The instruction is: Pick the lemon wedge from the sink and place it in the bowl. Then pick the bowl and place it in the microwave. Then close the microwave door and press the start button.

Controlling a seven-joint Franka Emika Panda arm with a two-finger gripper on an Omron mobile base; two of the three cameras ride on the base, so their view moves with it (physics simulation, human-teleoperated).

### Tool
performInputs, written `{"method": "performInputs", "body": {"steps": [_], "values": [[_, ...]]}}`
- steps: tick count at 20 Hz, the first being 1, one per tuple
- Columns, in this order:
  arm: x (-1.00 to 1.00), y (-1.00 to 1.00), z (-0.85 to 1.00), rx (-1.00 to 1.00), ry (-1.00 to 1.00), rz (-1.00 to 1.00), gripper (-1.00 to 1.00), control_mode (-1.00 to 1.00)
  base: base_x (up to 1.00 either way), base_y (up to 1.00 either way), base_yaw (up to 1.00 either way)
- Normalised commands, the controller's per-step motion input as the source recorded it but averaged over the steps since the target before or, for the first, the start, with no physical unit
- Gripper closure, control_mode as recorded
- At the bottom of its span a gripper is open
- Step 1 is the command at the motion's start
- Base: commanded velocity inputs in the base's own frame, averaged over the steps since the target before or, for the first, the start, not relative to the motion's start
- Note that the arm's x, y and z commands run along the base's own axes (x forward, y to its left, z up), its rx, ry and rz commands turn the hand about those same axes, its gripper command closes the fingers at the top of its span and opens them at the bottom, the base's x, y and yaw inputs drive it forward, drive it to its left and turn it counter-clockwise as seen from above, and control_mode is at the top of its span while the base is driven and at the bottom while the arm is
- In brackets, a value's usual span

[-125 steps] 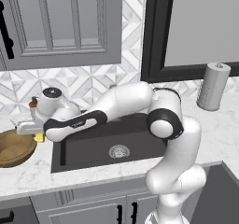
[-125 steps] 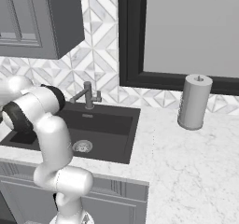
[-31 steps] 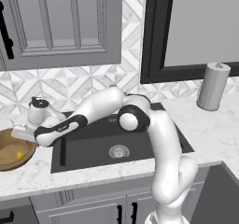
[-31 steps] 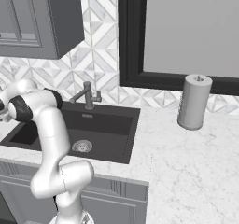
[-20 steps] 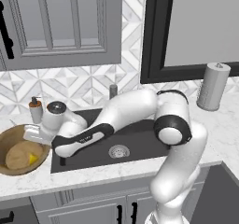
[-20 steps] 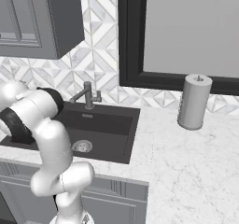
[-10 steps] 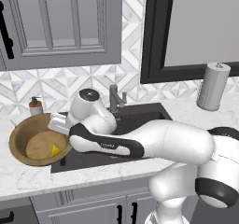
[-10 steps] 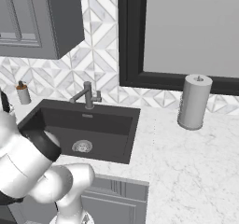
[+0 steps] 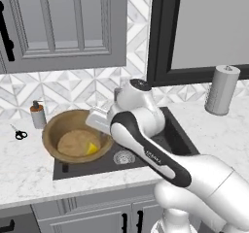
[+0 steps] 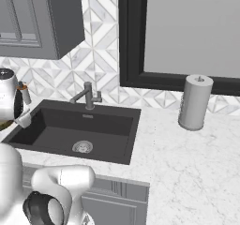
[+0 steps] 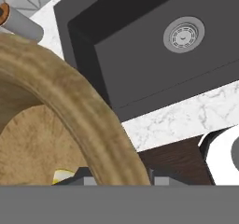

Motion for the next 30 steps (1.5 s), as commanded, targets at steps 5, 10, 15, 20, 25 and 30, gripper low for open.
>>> {"method": "performInputs", "body": {"steps": [5,10,15,20,25,30], "values": [[-0.24,-1.0,0.22,0.0,0.02,-0.1,1.0,-1.0,0.0,0.0,0.0],[-0.18,-1.0,0.15,0.0,0.02,-0.14,1.0,-1.0,0.0,0.0,0.0],[-0.15,-1.0,0.15,0.0,0.0,-0.14,1.0,-1.0,0.0,0.0,0.0],[-0.1,-0.64,0.09,0.01,0.0,-0.1,1.0,-1.0,0.0,0.0,0.0],[0.0,0.03,0.0,-0.04,0.02,0.0,1.0,-1.0,0.0,0.0,0.0],[-0.19,0.01,0.04,0.0,0.09,-0.16,1.0,-1.0,0.0,0.0,0.0]]}}
